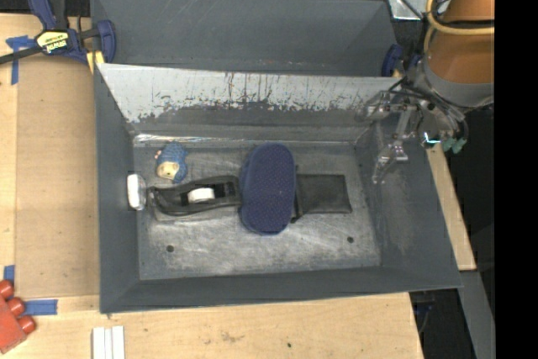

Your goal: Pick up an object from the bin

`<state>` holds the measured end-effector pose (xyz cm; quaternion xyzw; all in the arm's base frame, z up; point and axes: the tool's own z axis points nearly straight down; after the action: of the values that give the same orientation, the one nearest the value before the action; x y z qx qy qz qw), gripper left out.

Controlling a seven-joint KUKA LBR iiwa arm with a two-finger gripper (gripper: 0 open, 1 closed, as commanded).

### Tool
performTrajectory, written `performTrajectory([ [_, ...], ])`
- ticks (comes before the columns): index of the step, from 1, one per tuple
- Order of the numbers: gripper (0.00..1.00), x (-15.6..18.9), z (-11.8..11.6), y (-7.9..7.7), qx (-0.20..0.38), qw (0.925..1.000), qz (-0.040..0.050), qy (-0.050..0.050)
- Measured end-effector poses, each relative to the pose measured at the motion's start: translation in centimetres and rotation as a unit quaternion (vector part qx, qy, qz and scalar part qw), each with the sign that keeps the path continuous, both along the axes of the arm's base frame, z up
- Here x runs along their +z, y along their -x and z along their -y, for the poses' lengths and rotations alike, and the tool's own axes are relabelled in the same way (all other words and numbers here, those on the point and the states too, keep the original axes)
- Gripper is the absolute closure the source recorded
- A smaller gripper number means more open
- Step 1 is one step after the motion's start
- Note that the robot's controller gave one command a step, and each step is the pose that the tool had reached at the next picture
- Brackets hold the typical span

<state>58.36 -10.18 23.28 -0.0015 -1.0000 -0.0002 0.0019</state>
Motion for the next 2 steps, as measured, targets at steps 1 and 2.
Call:
performTrajectory([
  [1,0.0,-15.94,-2.87,-0.42,0.14,0.9901,0.0049,0.0],
  [2,1.0,-15.41,-2.9,-0.84,0.14,0.99,0.0119,0.002],
])
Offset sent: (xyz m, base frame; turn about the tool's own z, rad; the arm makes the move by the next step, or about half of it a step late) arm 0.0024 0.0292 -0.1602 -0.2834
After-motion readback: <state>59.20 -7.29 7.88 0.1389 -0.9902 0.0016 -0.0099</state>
